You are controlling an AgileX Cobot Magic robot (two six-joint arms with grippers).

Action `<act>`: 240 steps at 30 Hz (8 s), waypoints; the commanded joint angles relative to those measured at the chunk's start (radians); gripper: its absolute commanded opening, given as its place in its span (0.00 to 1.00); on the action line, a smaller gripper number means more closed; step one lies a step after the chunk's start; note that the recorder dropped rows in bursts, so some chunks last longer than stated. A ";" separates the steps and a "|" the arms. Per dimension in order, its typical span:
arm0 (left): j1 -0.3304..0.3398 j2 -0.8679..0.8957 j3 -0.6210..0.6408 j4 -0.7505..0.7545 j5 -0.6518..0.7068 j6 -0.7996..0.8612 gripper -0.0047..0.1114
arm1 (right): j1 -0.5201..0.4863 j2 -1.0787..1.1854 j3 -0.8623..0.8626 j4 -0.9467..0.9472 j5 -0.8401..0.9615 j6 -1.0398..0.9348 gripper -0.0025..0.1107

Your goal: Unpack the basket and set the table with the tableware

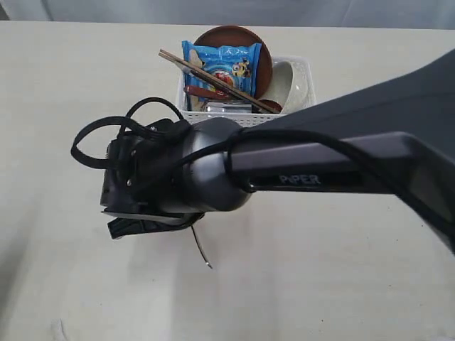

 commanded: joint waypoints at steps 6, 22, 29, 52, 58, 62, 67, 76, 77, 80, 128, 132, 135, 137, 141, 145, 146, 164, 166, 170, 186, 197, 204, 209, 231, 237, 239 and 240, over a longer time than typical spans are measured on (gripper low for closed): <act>0.002 -0.003 0.002 -0.002 -0.008 0.000 0.04 | -0.063 0.042 -0.064 0.075 -0.018 -0.012 0.02; 0.002 -0.003 0.002 -0.002 -0.008 0.000 0.04 | -0.070 0.022 -0.100 0.102 0.032 -0.160 0.37; 0.002 -0.003 0.002 -0.002 -0.008 0.000 0.04 | -0.182 0.024 -0.156 0.403 0.030 -0.413 0.37; 0.002 -0.003 0.002 -0.002 -0.008 0.000 0.04 | -0.214 0.103 -0.156 0.495 0.012 -0.565 0.02; 0.002 -0.003 0.002 -0.002 -0.008 0.000 0.04 | -0.214 0.103 -0.156 0.639 0.017 -0.500 0.02; 0.002 -0.003 0.002 -0.002 -0.008 0.000 0.04 | -0.202 0.103 -0.156 0.723 0.017 -0.478 0.02; 0.002 -0.003 0.002 -0.002 -0.008 0.000 0.04 | -0.164 0.103 -0.156 0.686 0.014 -0.382 0.02; 0.002 -0.003 0.002 -0.002 -0.008 0.000 0.04 | -0.155 0.103 -0.156 0.651 -0.067 -0.258 0.02; 0.002 -0.003 0.002 -0.002 -0.008 0.000 0.04 | -0.155 0.103 -0.156 0.644 -0.076 -0.258 0.02; 0.002 -0.003 0.002 -0.002 -0.008 0.000 0.04 | -0.158 0.103 -0.156 0.603 -0.083 -0.262 0.02; 0.002 -0.003 0.002 -0.002 -0.008 0.000 0.04 | -0.269 -0.026 -0.480 0.157 0.270 -0.498 0.37; 0.002 -0.003 0.002 -0.002 -0.008 0.000 0.04 | -0.283 -0.005 -0.480 0.060 0.280 -0.513 0.37; 0.002 -0.003 0.002 -0.002 -0.008 0.000 0.04 | -0.305 0.020 -0.480 0.055 0.275 -0.536 0.37; 0.002 -0.003 0.002 -0.002 -0.008 0.000 0.04 | -0.321 0.040 -0.480 0.048 0.268 -0.541 0.37; 0.002 -0.003 0.002 -0.002 -0.008 0.000 0.04 | -0.356 0.069 -0.480 0.046 0.235 -0.567 0.37; 0.002 -0.003 0.002 -0.002 -0.008 0.000 0.04 | -0.364 0.096 -0.480 0.046 0.168 -0.633 0.37; 0.002 -0.003 0.002 -0.002 -0.008 0.000 0.04 | -0.366 0.104 -0.480 0.046 0.144 -0.659 0.37; 0.002 -0.003 0.002 -0.002 -0.008 0.000 0.04 | -0.366 0.212 -0.480 -0.163 -0.021 -0.685 0.33; 0.002 -0.003 0.002 -0.002 -0.008 0.000 0.04 | -0.366 0.212 -0.480 -0.163 -0.018 -0.690 0.17; 0.002 -0.003 0.002 -0.002 -0.008 0.000 0.04 | -0.366 0.208 -0.480 -0.163 -0.017 -0.700 0.02; 0.002 -0.003 0.002 -0.002 -0.008 0.000 0.04 | -0.364 0.069 -0.482 -0.151 0.012 -0.716 0.02; 0.002 -0.003 0.002 -0.002 -0.008 0.000 0.04 | -0.364 -0.002 -0.482 -0.126 0.012 -0.716 0.02; 0.002 -0.003 0.002 -0.002 -0.008 0.000 0.04 | -0.364 -0.089 -0.482 -0.119 -0.009 -0.716 0.02; 0.002 -0.003 0.002 -0.002 -0.008 0.000 0.04 | -0.364 -0.161 -0.482 -0.033 0.000 -0.714 0.02; 0.002 -0.003 0.002 -0.002 -0.008 0.000 0.04 | -0.360 -0.245 -0.434 0.696 0.360 -0.828 0.02; 0.002 -0.003 0.002 -0.002 -0.008 0.000 0.04 | -0.320 -0.247 -0.260 0.708 0.368 -0.843 0.02; 0.002 -0.003 0.002 -0.002 -0.008 0.000 0.04 | -0.308 -0.247 -0.200 0.708 0.318 -0.843 0.02; 0.002 -0.003 0.002 -0.002 -0.008 0.000 0.04 | -0.305 -0.247 -0.169 0.708 0.278 -0.843 0.02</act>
